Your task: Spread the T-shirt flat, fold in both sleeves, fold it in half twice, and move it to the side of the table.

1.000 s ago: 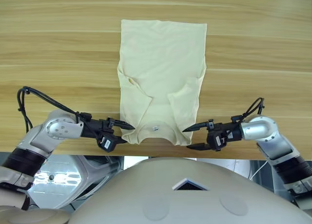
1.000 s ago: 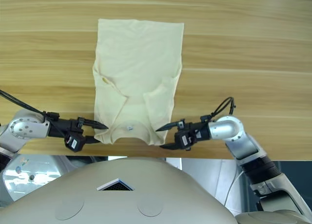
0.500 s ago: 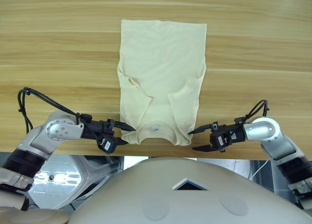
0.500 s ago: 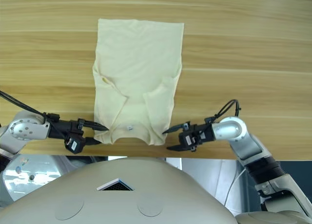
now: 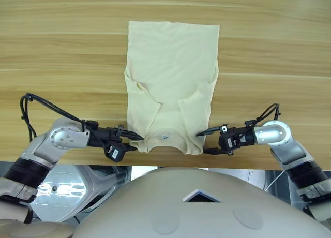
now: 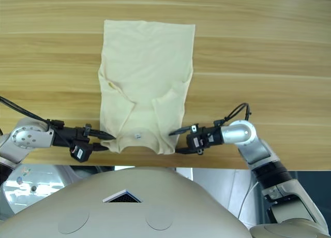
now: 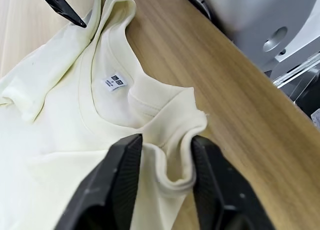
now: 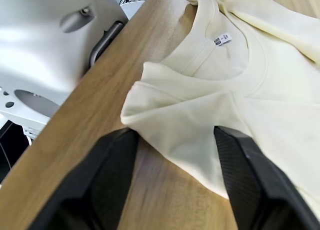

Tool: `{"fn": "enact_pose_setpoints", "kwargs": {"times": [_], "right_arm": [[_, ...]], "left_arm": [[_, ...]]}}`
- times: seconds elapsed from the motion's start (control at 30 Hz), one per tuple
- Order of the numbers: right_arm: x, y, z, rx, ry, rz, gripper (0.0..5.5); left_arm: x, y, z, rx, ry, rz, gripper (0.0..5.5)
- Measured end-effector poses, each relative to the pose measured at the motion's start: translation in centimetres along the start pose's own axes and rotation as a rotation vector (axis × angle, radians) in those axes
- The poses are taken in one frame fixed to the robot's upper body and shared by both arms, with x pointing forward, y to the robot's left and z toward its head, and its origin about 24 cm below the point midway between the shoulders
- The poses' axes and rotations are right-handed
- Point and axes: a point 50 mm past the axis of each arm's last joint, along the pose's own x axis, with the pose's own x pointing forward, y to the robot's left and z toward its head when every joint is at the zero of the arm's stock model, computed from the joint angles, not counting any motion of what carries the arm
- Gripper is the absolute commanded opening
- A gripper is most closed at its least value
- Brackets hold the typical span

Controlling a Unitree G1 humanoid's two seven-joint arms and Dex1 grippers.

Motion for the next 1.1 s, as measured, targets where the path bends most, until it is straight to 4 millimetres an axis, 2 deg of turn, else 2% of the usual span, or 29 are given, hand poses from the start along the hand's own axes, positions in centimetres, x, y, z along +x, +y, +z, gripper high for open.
{"fn": "enact_pose_setpoints", "kwargs": {"times": [0.23,0.4,0.73,0.9,1.1], "right_arm": [[0.1,0.2,1.0,-0.025,-0.036,0.014,0.84],[-0.1,0.3,1.3,-0.03,-0.051,0.02,0.04],[-0.9,-0.3,1.9,-0.056,-0.063,-0.02,0.04],[-2.7,-1.3,2.5,-0.106,-0.02,-0.056,0.04],[-4.8,-2.3,4.1,-0.197,0.024,-0.075,0.04]], "left_arm": [[0.0,0.2,0.0,0.006,0.0,0.007,0.02],[0.1,0.3,0.0,0.007,-0.004,0.011,0.0],[-0.2,1.1,0.3,0.004,-0.047,0.067,0.0],[-1.6,2.7,0.9,0.017,-0.096,0.155,0.0],[-3.2,2.8,2.1,0.036,-0.134,0.139,0.0]]}}
